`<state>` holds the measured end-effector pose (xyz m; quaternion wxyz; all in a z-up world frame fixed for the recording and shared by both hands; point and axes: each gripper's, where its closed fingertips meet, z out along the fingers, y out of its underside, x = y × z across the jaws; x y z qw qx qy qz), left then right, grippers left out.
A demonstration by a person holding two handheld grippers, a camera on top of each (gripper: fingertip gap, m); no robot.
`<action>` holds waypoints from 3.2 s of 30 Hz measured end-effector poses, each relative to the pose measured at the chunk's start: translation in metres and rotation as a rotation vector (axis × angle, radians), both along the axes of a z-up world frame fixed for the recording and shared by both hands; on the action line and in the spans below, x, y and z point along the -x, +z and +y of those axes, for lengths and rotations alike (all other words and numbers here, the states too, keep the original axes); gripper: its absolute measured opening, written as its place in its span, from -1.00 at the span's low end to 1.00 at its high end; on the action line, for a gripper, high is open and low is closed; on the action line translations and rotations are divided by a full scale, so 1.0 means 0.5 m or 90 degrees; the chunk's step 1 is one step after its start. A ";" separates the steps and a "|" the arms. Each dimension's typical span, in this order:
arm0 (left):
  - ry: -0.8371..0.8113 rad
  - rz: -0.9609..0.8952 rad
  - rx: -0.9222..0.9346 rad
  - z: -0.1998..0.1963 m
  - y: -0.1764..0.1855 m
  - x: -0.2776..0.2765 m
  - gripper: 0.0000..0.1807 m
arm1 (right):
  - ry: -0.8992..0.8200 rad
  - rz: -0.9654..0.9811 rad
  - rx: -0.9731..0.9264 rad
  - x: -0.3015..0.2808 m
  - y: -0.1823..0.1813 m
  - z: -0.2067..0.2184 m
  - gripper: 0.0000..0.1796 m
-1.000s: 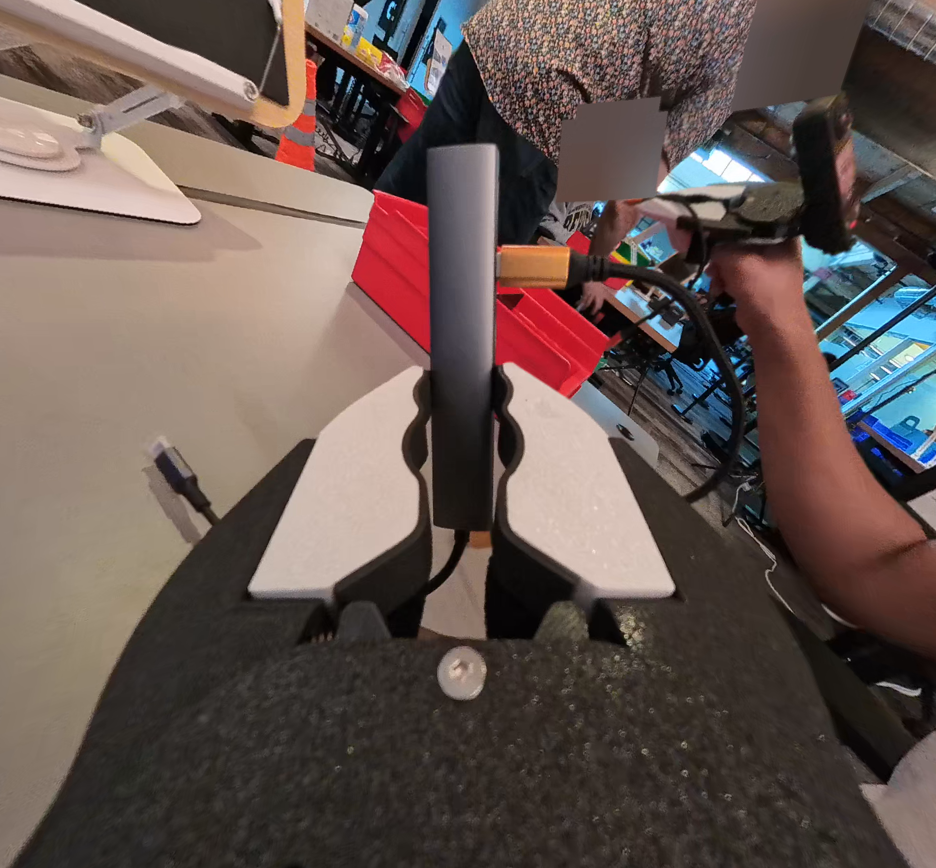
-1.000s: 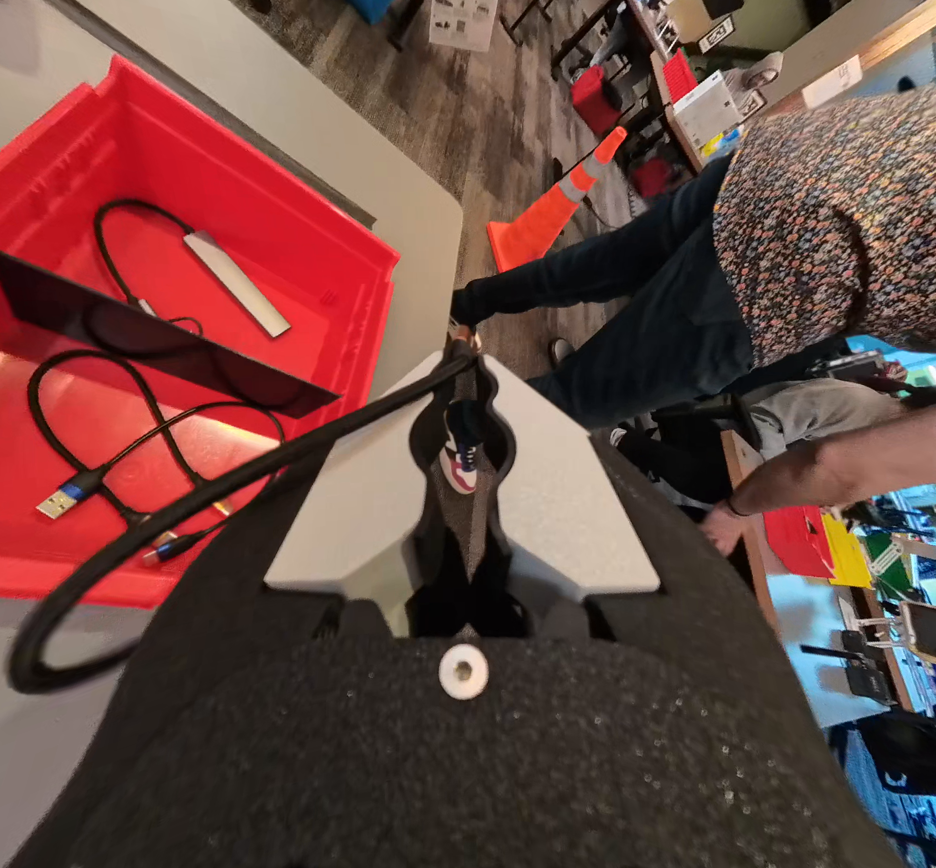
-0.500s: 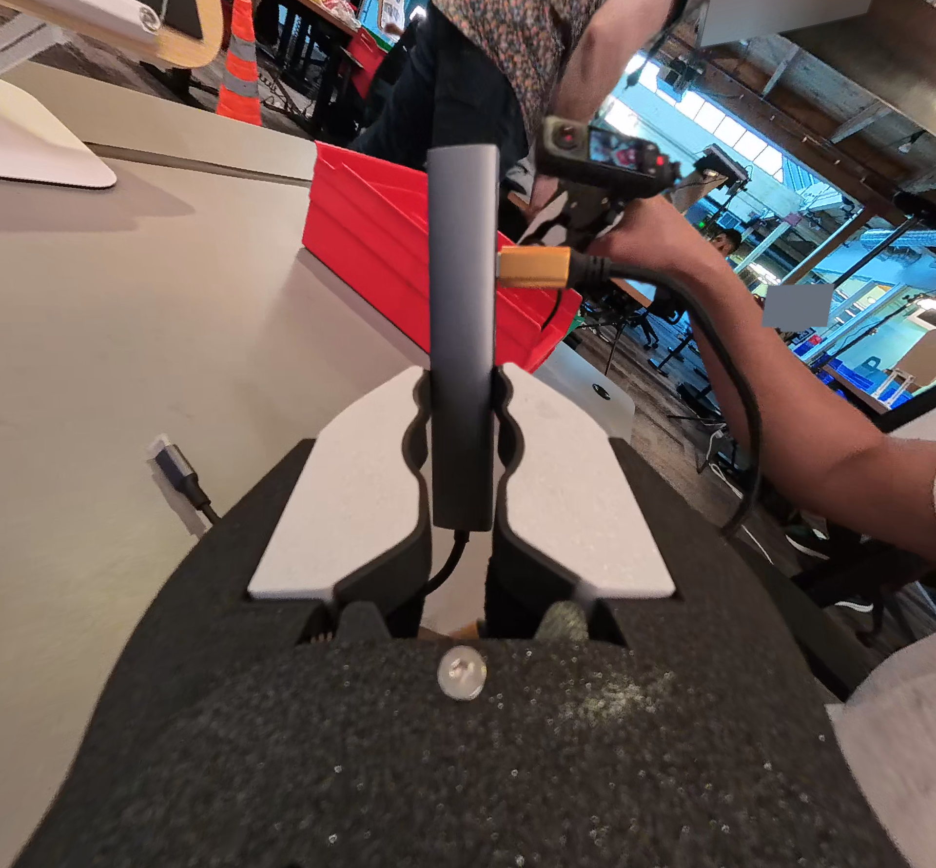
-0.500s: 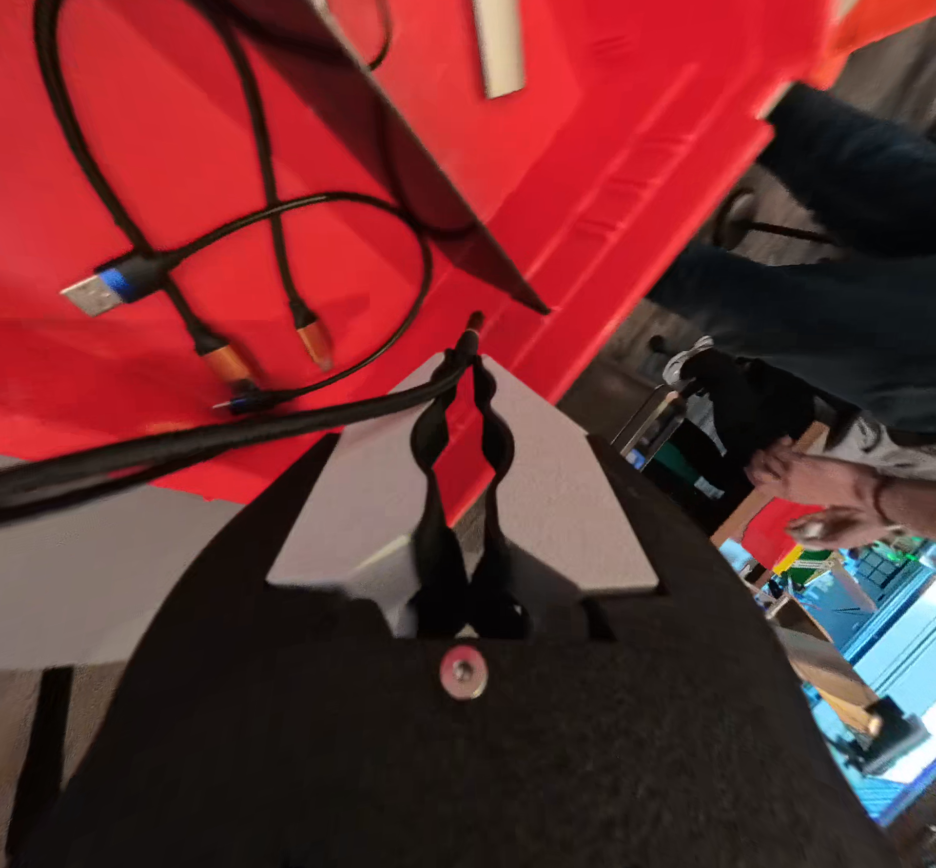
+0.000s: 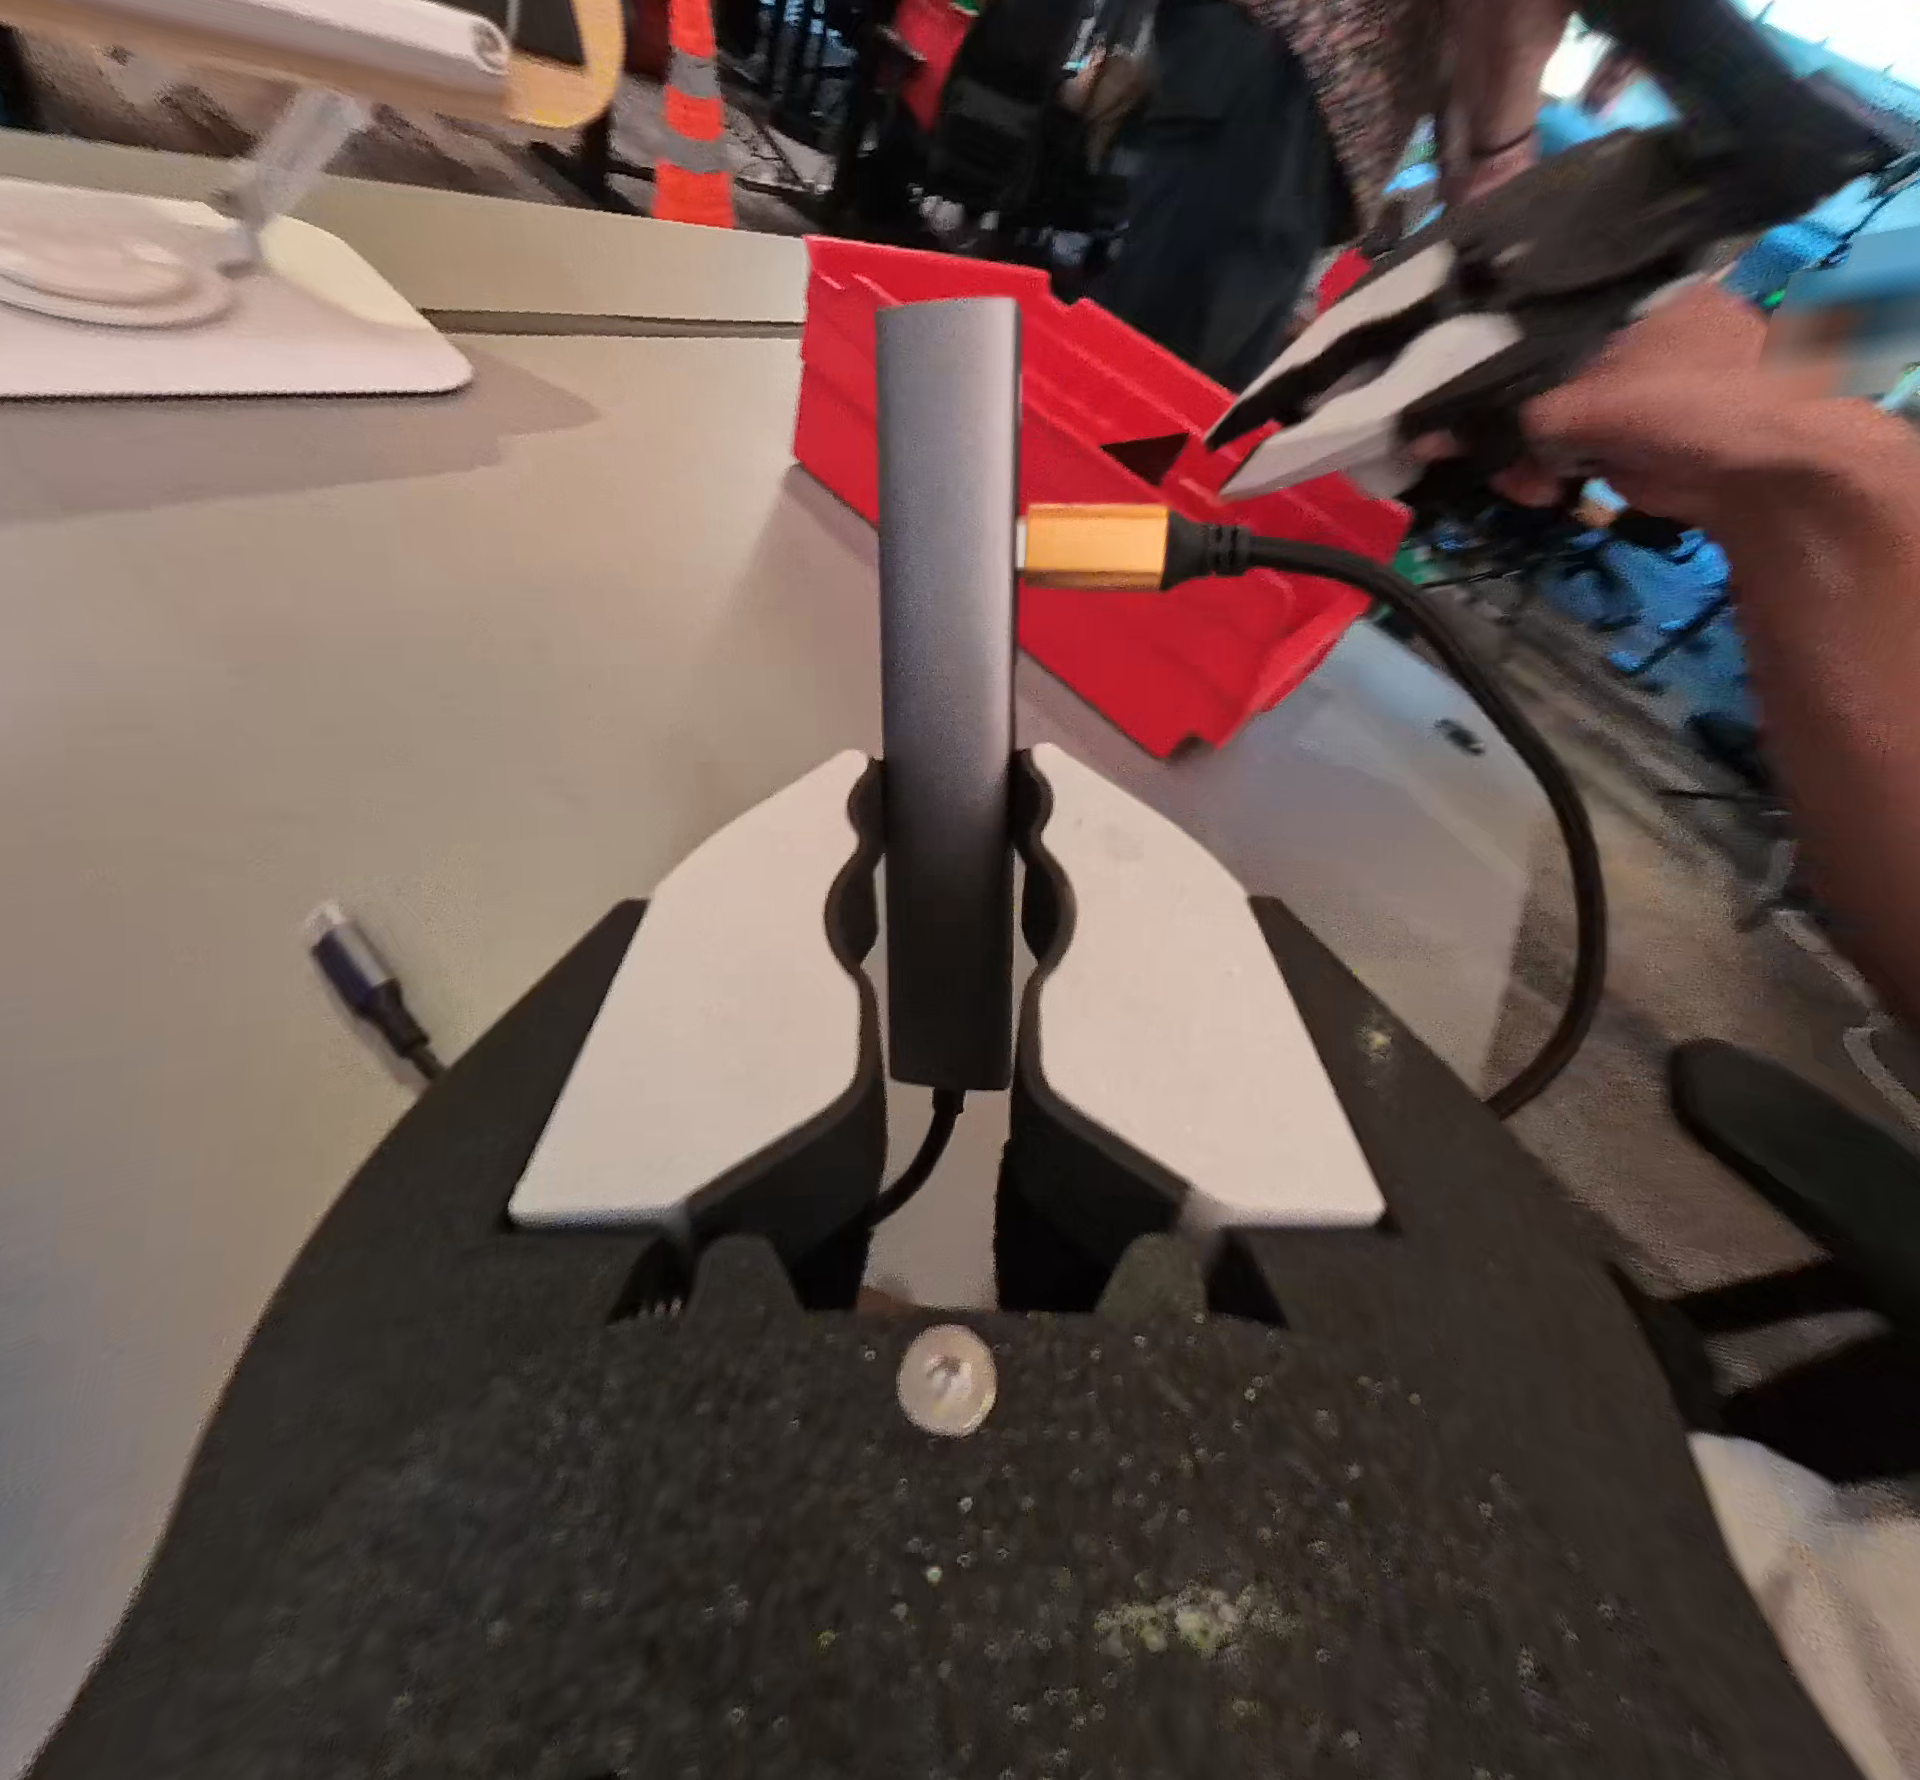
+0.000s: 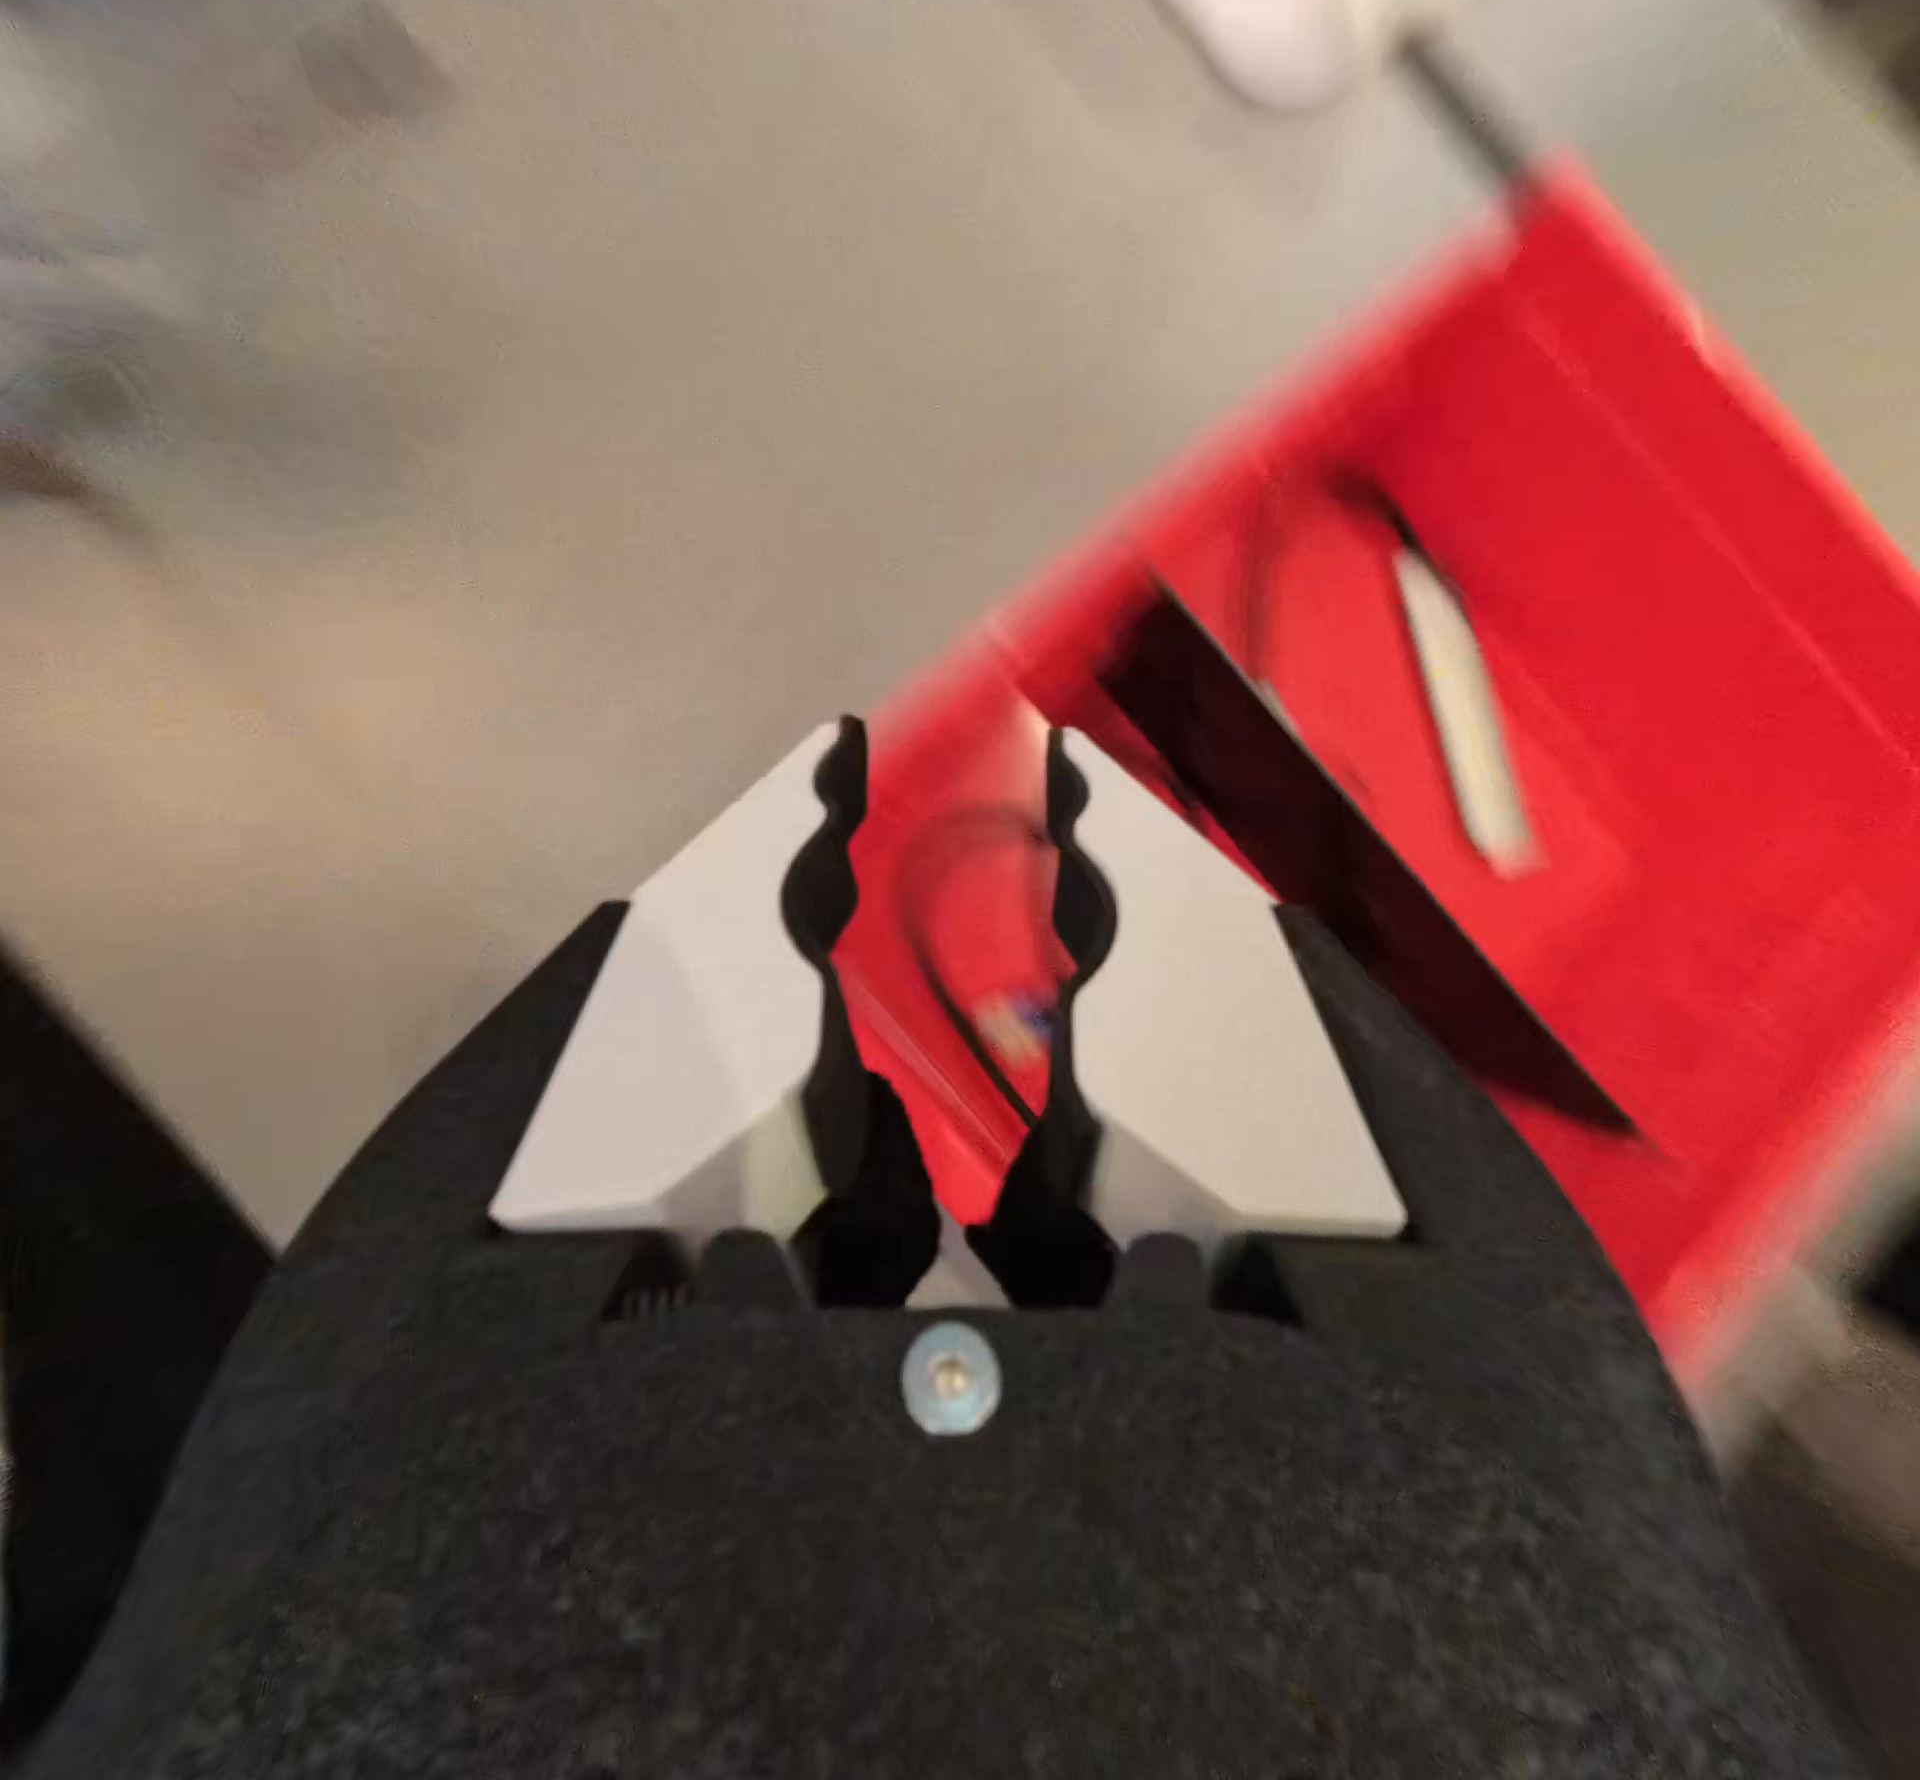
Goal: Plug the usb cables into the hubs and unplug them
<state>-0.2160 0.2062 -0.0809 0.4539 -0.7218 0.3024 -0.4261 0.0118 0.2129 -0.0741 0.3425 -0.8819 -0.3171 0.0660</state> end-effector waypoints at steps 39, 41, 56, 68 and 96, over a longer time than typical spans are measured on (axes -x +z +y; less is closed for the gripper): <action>-0.331 0.336 -0.539 -0.173 -0.046 -0.054 -0.88 | 0.428 -0.322 -0.370 0.410 -0.045 -0.176 -0.94; -0.318 0.362 -0.586 -0.167 -0.049 -0.053 -0.89 | 0.418 -0.314 -0.375 0.409 -0.048 -0.173 -0.94; -0.270 0.466 -0.558 -0.083 -0.074 0.037 -0.90 | 0.314 -0.156 -0.427 0.273 0.044 -0.204 -0.95; -0.282 0.365 -0.531 -0.146 -0.069 -0.041 -0.90 | 0.129 0.033 -0.447 0.019 0.296 -0.148 -0.94; -0.161 0.225 -0.389 -0.100 0.004 -0.025 -0.90 | -0.005 -0.016 -0.123 -0.075 0.028 0.017 -0.48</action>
